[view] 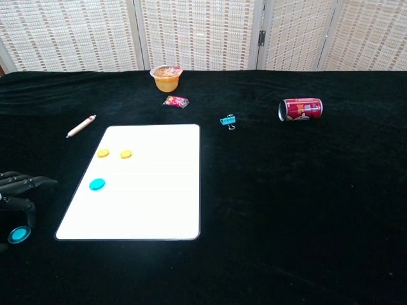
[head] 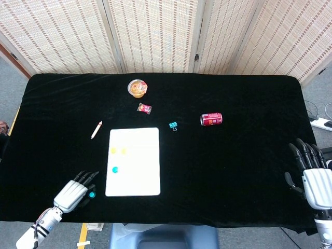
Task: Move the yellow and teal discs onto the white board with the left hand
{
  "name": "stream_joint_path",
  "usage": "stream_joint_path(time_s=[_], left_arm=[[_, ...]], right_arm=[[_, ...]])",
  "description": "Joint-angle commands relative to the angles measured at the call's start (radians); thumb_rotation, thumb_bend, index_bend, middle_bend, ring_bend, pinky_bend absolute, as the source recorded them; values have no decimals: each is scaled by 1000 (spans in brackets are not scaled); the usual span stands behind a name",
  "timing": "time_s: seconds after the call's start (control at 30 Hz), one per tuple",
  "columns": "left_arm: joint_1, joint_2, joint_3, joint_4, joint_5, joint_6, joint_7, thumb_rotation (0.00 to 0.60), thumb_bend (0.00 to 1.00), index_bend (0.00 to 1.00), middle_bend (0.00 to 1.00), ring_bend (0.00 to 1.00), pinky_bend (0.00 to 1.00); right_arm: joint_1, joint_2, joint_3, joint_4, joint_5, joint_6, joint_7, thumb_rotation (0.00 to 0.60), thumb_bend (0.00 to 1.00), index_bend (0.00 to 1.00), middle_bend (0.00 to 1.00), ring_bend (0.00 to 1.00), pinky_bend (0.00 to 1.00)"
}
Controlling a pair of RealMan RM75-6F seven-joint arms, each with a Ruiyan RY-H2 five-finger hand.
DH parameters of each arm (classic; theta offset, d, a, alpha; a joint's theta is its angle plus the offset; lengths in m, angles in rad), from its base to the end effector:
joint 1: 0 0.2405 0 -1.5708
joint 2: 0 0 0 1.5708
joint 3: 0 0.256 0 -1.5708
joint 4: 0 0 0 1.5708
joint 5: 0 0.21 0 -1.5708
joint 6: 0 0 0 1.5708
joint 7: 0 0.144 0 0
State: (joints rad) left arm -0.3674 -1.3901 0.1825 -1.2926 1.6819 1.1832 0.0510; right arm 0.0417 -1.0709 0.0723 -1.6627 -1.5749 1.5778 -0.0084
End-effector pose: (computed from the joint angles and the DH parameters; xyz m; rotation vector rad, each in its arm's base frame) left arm -0.3053 0.2069 0.0235 -2.0744 -0.8272 -0.7094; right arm -0.2949 -0.1711 0.1807 1.3637 -0.8081 0.9833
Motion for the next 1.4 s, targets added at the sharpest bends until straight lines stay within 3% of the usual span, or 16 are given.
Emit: stream_joint_path(time_s=[0.03,0.37,0.67,0.97,1.4], left_arm=[[1,-2,-2,3,-4,-3,-2,600,417,435,37,0,0],[0,-10,-9,11,-4,-7,-19,600,427,527,77,0,0],[-11,6,-20,-8,8,4,-59,600,428,533,80,0,0],[-90,40,-94,-80,3,-21,-71,600,427,523,80,0,0],[-268,-28,-224,-132,-97,-223,1,600,427,504,80,0,0]], right_arm=[[0,-1,0,1,1,-1,1,600,459,0,0,0,0],[-1,-2,0,3,3,1,2,600,459,0,0,0,0],[0,-1,2,2,1,3,4,600,459,0,0,0,0],[0,-3,2,10,2,3,12,600,459,0,0,0,0],[0,-6,4,24,18,-5,26,600,459,0,0,0,0]])
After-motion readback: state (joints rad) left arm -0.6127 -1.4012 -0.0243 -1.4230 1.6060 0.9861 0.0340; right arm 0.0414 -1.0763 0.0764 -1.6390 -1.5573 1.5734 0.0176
